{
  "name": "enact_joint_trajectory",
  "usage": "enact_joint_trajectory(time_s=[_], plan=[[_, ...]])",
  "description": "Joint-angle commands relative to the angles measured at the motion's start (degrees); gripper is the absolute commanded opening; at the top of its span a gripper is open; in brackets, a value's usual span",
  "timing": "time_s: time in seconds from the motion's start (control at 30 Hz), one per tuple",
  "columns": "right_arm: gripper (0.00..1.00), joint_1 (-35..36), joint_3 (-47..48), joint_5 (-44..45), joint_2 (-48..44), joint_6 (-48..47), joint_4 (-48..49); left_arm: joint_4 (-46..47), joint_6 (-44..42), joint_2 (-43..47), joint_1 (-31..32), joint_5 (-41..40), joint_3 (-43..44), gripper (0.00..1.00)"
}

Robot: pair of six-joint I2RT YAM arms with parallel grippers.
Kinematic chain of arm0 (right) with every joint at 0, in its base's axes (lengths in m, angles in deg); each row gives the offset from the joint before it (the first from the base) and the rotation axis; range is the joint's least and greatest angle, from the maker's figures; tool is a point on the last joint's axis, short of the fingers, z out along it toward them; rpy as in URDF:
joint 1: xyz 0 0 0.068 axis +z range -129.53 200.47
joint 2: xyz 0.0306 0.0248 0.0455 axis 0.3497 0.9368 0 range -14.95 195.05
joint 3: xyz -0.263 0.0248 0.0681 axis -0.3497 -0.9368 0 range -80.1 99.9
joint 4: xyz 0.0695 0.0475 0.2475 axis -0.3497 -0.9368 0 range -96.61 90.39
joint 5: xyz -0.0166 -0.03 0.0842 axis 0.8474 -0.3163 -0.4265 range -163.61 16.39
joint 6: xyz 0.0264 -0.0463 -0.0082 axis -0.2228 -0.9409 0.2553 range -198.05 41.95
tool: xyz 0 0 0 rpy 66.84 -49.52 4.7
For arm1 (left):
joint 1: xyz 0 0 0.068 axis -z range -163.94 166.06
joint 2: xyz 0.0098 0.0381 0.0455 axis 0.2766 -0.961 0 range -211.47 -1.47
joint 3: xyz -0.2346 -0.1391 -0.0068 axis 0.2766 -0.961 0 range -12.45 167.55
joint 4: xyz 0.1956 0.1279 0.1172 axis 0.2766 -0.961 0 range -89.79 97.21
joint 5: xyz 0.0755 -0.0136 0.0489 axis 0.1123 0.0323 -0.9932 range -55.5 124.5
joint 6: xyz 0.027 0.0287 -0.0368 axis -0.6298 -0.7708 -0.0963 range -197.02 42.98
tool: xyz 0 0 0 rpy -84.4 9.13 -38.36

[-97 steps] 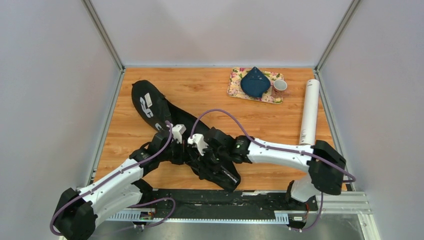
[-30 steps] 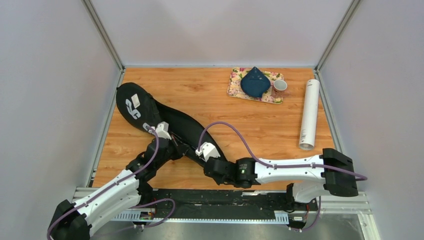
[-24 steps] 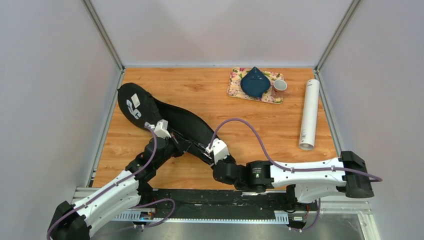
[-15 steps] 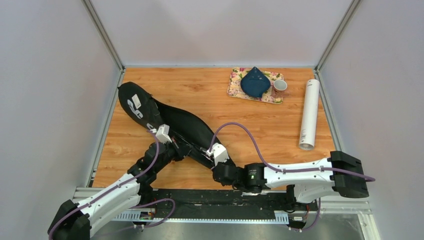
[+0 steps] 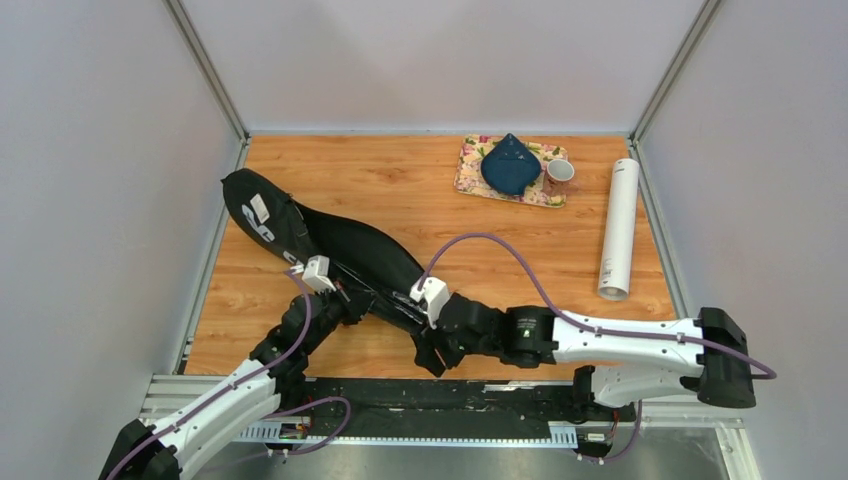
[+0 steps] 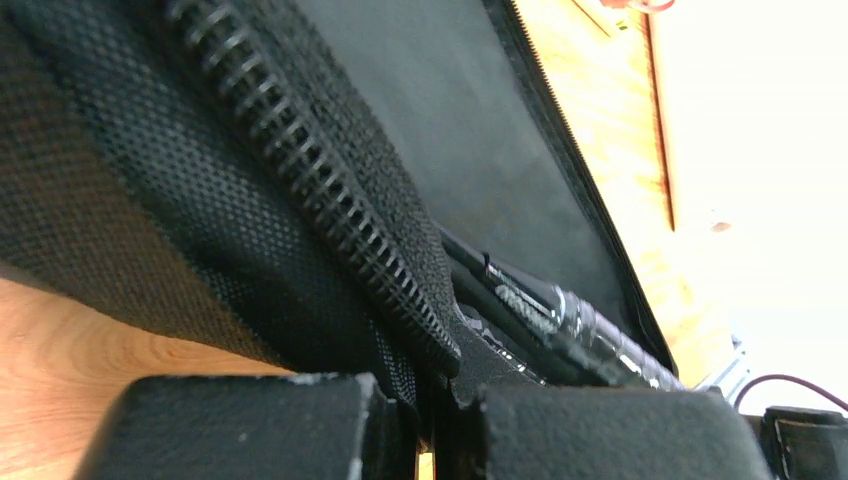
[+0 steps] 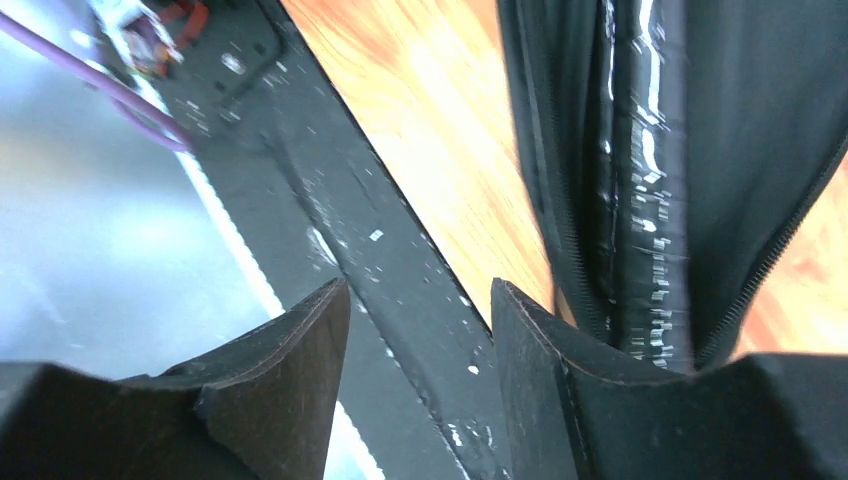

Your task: Pack up the badminton gear

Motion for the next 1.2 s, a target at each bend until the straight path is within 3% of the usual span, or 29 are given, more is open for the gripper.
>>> enact_joint_trajectory(time_s=[0.0, 0.27, 0.57, 0.77, 0.9, 0.97, 1.03, 1.1, 1.17], plan=[[0.58, -3.1, 7.6, -2.6, -1.8, -3.2, -6.4, 2.7, -2.5, 0.6, -0.9, -3.6, 0.3, 0.0], [0.58, -7.1, 7.5, 3.8, 1.4, -7.6, -12.0, 2.3, -2.8, 0.1, -0.8, -2.8, 0.6, 0.0], [0.43, -10.5, 8.1, 3.9, 7.4, -11.3, -10.7, 2.0, -2.7, 0.6, -0.8, -1.6, 0.1, 0.0], [0.27, -10.5, 9.5, 3.7, 14.4, -14.2, -7.7, 1.4, -2.7, 1.1, -0.8, -0.3, 0.2, 0.0], [0.0, -10.1, 8.2, 1.1, 21.2, -11.7, -3.9, 1.6, -1.9, 1.3, -0.8, 0.8, 0.0, 0.0], [0.0, -9.5, 6.7, 0.5, 21.8, -9.4, -1.5, 1.4, -1.8, 1.3, -0.8, 1.5, 0.4, 0.0], [0.11, -9.4, 6.6, 2.0, 19.4, -8.8, -2.1, 0.1, -2.4, 1.4, -0.8, 1.9, 1.6, 0.0], [0.3, -9.7, 11.2, 3.1, 14.3, -10.0, -6.4, -0.6, -2.8, 1.4, -0.8, 2.9, 2.2, 0.0], [0.38, -10.1, 15.3, 2.6, 11.4, -12.0, -10.0, -0.7, -3.5, 1.0, -0.9, 4.0, 2.8, 0.0]])
